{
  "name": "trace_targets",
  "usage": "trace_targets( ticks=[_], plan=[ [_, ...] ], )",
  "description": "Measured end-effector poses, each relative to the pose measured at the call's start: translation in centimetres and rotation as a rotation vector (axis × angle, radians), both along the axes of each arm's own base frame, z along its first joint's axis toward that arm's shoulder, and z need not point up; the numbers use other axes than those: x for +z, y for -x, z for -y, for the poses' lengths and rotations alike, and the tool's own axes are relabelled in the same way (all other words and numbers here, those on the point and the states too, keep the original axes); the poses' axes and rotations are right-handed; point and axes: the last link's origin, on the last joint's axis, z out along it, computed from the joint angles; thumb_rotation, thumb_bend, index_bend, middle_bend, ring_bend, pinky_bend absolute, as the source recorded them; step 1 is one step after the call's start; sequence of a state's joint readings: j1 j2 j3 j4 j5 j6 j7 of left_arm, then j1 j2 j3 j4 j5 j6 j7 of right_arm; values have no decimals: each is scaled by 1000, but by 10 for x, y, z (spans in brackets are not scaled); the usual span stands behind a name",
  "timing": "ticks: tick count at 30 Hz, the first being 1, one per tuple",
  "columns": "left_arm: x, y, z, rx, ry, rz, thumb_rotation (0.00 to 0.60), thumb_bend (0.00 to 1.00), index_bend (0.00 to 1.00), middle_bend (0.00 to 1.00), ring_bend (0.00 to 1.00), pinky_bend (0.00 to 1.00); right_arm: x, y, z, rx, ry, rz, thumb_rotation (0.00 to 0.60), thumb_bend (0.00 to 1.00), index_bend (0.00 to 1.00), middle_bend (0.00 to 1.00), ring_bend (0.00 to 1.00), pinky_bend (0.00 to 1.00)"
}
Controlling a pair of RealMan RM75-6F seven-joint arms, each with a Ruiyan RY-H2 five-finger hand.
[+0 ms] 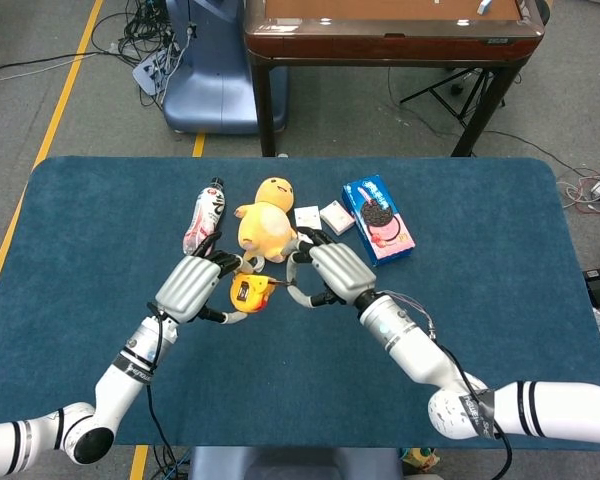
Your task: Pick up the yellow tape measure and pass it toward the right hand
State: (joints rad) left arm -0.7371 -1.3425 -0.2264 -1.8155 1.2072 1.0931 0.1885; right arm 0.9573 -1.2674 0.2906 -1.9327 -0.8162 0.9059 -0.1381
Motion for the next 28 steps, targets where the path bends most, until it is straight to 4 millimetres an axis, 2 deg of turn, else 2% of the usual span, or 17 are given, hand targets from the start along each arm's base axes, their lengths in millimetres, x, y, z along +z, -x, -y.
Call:
trace_targets(
  ticks=[6, 12, 28],
  plan=[
    [1, 12, -2, 14, -9, -27, 600, 140, 512, 515, 310, 20, 10, 11, -1, -8, 27, -10, 600, 557, 627, 281, 23, 17],
    [4, 32, -5, 47, -4, -68, 600, 141, 512, 516, 310, 20, 26, 27, -6, -23, 63, -13, 600, 563, 651, 299, 40, 17],
    [13, 94, -11, 156, 72, -127, 600, 141, 517, 522, 309, 20, 96, 71, -30, -51, 184, 37, 600, 566, 674, 327, 63, 17]
  ],
)
